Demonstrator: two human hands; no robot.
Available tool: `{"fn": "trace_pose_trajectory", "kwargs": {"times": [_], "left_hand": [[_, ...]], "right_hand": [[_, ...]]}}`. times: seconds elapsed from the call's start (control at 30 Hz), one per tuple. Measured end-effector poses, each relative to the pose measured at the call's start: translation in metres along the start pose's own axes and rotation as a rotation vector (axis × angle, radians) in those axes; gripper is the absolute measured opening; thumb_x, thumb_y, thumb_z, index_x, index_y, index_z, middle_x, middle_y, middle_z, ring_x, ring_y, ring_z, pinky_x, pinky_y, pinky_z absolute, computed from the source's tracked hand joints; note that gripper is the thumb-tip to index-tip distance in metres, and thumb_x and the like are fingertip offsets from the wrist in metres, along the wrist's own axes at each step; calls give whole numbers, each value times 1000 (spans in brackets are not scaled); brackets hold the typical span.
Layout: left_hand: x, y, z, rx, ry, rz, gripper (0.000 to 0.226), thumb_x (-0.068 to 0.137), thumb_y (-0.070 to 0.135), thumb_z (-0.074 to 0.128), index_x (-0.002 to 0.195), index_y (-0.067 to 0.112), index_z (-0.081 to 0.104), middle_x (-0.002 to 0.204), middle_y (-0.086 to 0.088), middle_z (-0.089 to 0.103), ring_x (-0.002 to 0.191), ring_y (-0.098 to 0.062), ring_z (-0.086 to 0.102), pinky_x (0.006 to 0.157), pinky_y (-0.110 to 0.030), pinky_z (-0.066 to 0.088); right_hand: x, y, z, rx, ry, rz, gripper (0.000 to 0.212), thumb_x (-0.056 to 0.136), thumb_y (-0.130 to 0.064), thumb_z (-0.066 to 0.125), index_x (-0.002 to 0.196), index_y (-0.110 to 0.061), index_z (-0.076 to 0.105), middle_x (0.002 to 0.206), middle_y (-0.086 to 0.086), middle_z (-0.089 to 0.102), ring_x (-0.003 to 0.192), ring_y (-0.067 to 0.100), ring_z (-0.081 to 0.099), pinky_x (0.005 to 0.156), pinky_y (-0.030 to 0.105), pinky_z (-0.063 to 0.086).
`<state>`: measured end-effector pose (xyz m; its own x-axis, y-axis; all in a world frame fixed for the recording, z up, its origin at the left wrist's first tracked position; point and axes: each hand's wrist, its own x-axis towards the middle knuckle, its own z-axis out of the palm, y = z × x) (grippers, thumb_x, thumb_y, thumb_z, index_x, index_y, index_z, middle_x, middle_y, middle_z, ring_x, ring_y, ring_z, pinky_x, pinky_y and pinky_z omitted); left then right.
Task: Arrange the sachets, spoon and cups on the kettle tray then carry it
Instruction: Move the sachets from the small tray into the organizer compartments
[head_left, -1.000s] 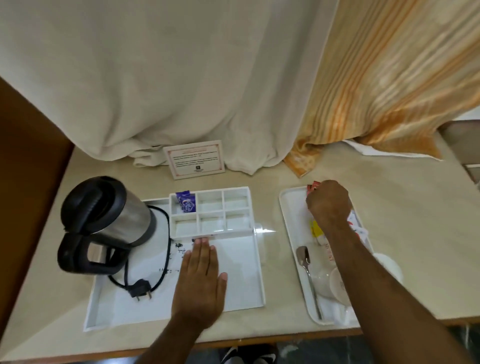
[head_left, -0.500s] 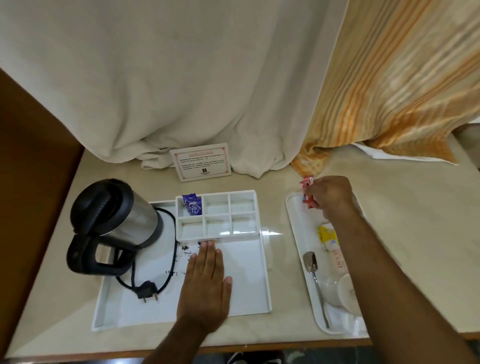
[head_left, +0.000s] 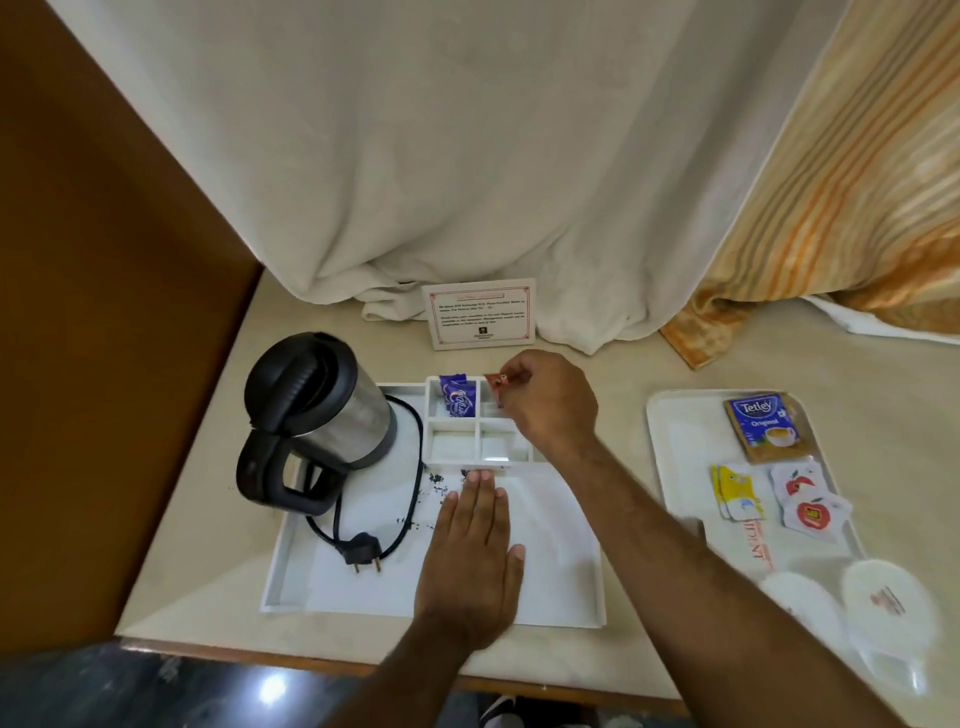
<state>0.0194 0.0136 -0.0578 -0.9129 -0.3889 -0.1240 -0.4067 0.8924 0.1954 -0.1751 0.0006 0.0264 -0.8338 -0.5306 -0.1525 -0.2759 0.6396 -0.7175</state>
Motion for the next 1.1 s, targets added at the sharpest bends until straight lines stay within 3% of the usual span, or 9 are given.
{"fn": "trace_pose_trajectory", "kwargs": {"times": [0.13,0.23,0.33,0.43,0.5,0.77,0.87,1.0,1.1], "left_hand": [[-2,-1,1,-15,15,-1,65,102,43,21,153,3,22,162,-16,13,151,-31,5,118,-45,8],[-3,-4,5,-67,42,44,63,101,39,27,150,-1,28,160,-20,20,150,-33,13,118,-48,12],[-4,-8,10,-75,68,52,64,102,42,20,151,0,27,160,-20,20,150,-32,13,117,-46,14],[-3,-8,13,-63,58,49,66,102,45,16,152,2,23,162,-18,16,151,-29,7,118,-44,12],[-3,-8,13,-53,45,46,67,102,46,16,152,2,22,162,-18,15,151,-29,5,119,-44,10],[-2,-6,10,-49,31,42,68,101,47,13,152,2,23,162,-17,15,151,-28,6,120,-40,6],[-2,-7,10,-55,40,41,69,101,47,14,151,1,24,162,-18,16,151,-29,8,120,-40,6],[-2,-5,9,-53,49,51,68,101,46,15,151,0,24,162,-18,16,151,-29,7,119,-41,7],[-2,-4,8,-52,48,47,68,101,46,15,151,1,24,162,-18,16,151,-29,7,119,-42,8]], "right_hand": [[-6,5,-8,-18,59,-89,35,76,-23,75,110,-23,67,109,-3,67,92,17,64,80,32,53],[1,20,-55,-4,224,-136,33,77,-18,70,109,-21,67,110,5,65,88,26,64,82,36,53],[16,66,-120,-209,328,36,32,75,-19,65,107,-21,67,112,10,66,102,33,61,87,37,49],[24,121,-164,-444,196,390,36,76,-18,63,111,-15,62,122,13,62,115,37,56,92,38,47],[23,146,-173,-522,95,505,37,74,-18,66,110,-10,59,123,16,61,116,39,55,92,39,47],[27,169,-164,-520,-12,533,35,67,-20,73,88,-18,44,116,12,60,113,37,52,83,35,45],[34,170,-163,-506,-61,574,30,68,-17,71,73,-16,42,105,10,60,108,35,54,77,33,40],[39,166,-164,-501,-136,635,23,59,-8,71,70,-13,52,80,9,58,92,34,60,64,30,37],[39,161,-169,-406,-65,603,21,60,-10,75,72,-6,57,79,12,62,81,31,62,61,29,44]]}}
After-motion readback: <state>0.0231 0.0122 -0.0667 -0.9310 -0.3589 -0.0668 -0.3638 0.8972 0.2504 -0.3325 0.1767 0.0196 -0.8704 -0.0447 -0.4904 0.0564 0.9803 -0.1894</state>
